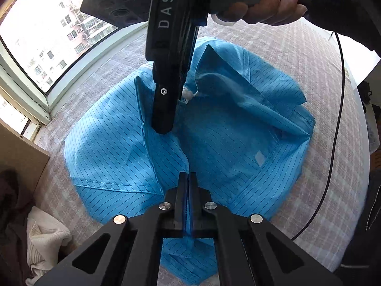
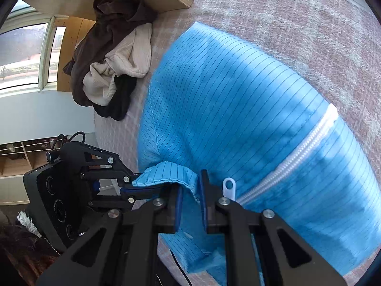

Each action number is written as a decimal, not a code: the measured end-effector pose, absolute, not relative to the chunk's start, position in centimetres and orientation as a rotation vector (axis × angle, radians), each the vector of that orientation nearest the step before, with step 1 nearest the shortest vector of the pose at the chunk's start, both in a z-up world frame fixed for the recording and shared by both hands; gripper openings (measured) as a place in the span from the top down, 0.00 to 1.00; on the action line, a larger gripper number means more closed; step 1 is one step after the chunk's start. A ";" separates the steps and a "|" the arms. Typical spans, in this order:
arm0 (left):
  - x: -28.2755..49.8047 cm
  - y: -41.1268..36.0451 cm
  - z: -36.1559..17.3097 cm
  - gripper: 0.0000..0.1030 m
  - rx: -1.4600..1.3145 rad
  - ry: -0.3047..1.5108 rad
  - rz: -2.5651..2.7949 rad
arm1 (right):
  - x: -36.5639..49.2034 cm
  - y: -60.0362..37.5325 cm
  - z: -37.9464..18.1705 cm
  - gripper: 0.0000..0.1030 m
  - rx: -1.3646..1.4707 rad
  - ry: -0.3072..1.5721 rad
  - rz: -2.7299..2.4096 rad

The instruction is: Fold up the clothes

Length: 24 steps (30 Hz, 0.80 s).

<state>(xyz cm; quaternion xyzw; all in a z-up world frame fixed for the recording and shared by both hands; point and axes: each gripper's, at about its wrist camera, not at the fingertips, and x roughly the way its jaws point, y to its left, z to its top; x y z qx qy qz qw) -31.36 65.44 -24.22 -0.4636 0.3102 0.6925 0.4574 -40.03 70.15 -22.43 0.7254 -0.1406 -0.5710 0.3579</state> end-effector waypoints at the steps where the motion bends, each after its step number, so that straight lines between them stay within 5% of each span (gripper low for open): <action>1: -31.1 65.3 -24.0 1.00 -1.129 0.764 1.699 | -40.0 70.2 -22.3 0.87 1.868 -0.353 -1.468; 12: -29.9 63.6 -23.8 0.99 -1.095 0.754 1.606 | -41.2 71.3 -22.3 0.96 1.958 -0.213 -1.616; 14: -30.3 63.2 -23.2 0.94 -1.104 0.719 1.624 | -40.4 70.2 -20.3 0.96 1.882 -0.134 -1.674; 16: -30.7 62.3 -21.9 0.79 -1.104 0.659 1.630 | -39.5 69.1 -18.8 0.95 1.823 -0.150 -1.690; 24: -32.3 60.6 -19.7 0.79 -1.115 0.606 1.684 | -36.4 68.4 -21.4 0.92 1.942 -0.127 -1.712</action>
